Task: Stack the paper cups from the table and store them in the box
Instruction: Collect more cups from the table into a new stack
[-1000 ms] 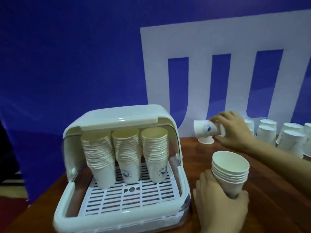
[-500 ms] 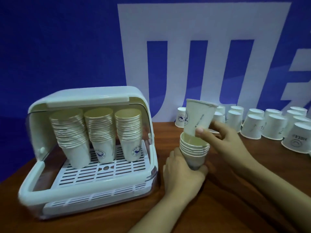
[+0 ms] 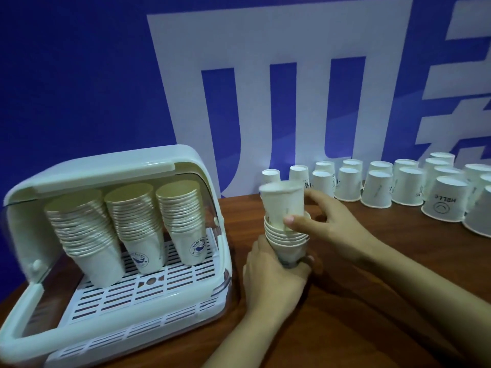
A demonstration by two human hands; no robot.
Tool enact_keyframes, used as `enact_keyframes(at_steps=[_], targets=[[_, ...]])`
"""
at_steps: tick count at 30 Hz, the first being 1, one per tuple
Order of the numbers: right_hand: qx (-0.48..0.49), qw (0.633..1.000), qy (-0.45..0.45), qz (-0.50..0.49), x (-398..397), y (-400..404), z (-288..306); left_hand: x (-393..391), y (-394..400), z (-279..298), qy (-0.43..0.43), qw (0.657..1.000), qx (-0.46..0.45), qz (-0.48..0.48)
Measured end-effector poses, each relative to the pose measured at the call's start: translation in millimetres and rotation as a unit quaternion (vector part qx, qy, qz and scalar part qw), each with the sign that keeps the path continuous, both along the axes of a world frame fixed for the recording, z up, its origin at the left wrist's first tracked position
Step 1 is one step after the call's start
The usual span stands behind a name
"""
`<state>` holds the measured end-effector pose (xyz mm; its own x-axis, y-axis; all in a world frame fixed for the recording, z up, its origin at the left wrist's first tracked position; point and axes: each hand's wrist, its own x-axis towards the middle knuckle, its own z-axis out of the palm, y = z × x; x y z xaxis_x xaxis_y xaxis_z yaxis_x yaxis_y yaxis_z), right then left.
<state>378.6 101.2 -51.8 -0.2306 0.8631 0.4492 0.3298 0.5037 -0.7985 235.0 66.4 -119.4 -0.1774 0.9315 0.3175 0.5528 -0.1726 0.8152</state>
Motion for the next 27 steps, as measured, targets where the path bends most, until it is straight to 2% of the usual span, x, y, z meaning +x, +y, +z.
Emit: enact_keyframes(at_steps=[3,5,11,14,18,23,24,25,26,27], targets=[[-0.011,0.999,0.049,0.012,-1.6,-1.3,0.3,0.3,0.2,-0.3,-0.009,1.0,0.002,0.0],[0.005,0.999,0.051,-0.006,-2.5,-1.8,2.0,0.1,0.1,0.2,-0.008,1.0,0.003,-0.002],[0.039,0.996,-0.041,-0.063,-3.0,1.3,-1.4,0.0,-0.4,1.6,-0.007,1.0,0.002,-0.008],[0.051,0.996,-0.048,-0.056,-3.2,1.3,-2.2,-0.4,-1.3,2.1,-0.008,1.0,0.003,-0.007],[0.073,0.987,-0.126,-0.071,-2.3,2.4,-1.8,-0.2,-2.1,3.2,-0.004,1.0,-0.006,-0.01],[0.08,0.98,-0.17,-0.07,-5.7,-0.5,-8.0,-0.9,-3.3,5.9,-0.006,1.0,-0.014,-0.003],[0.066,0.984,-0.156,-0.058,-8.2,-2.0,-10.7,-0.6,-3.1,6.1,-0.008,1.0,-0.015,-0.001],[0.033,0.993,-0.106,-0.033,-9.1,-2.2,-14.9,-0.2,-2.8,5.7,-0.01,1.0,-0.02,-0.001],[-0.018,1.0,-0.009,0.019,-10.8,-3.6,-18.0,0.3,-3.0,6.1,-0.009,1.0,-0.019,0.001],[-0.075,0.99,0.097,0.065,-11.1,-0.8,-19.6,0.2,-3.9,7.1,-0.003,1.0,-0.02,0.003]])
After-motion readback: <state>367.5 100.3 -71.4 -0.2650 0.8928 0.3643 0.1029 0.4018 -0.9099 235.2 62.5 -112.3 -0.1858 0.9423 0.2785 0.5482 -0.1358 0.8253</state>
